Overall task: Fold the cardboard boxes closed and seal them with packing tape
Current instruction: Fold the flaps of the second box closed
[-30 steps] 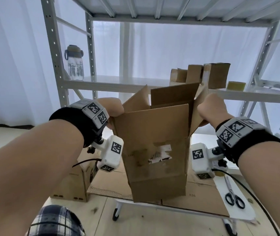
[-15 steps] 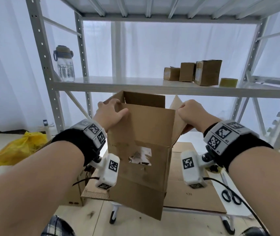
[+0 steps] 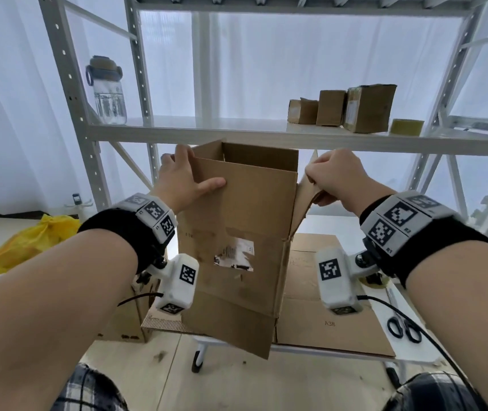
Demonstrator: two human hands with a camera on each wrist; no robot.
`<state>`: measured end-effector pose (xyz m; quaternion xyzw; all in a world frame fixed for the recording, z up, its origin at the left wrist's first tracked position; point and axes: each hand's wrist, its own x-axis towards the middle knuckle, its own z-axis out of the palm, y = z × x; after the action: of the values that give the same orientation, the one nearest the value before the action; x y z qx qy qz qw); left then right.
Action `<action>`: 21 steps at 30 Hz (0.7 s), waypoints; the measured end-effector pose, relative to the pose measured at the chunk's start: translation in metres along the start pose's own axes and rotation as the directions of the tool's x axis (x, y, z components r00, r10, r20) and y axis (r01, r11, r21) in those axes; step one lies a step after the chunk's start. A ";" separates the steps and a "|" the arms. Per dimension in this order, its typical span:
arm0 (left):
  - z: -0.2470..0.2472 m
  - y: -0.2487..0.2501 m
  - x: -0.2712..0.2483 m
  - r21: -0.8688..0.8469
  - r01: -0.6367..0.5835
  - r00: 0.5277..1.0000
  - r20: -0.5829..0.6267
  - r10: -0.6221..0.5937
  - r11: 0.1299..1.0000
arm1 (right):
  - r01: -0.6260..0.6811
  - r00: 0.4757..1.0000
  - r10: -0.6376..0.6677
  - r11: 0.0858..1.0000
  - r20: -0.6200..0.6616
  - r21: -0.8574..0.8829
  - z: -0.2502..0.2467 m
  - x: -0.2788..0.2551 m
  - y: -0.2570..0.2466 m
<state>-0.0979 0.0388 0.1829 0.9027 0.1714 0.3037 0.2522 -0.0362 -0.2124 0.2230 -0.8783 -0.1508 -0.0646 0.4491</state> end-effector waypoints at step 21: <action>0.067 0.012 -0.053 0.408 -0.351 0.824 0.562 0.071 0.843 | -0.181 0.974 0.116 0.911 0.192 0.370 0.019 -0.008 0.017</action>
<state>-0.0939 -0.0185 0.1190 0.9978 0.0630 0.0172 0.0131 -0.0382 -0.2080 0.1964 -0.7841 -0.1301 0.0741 0.6023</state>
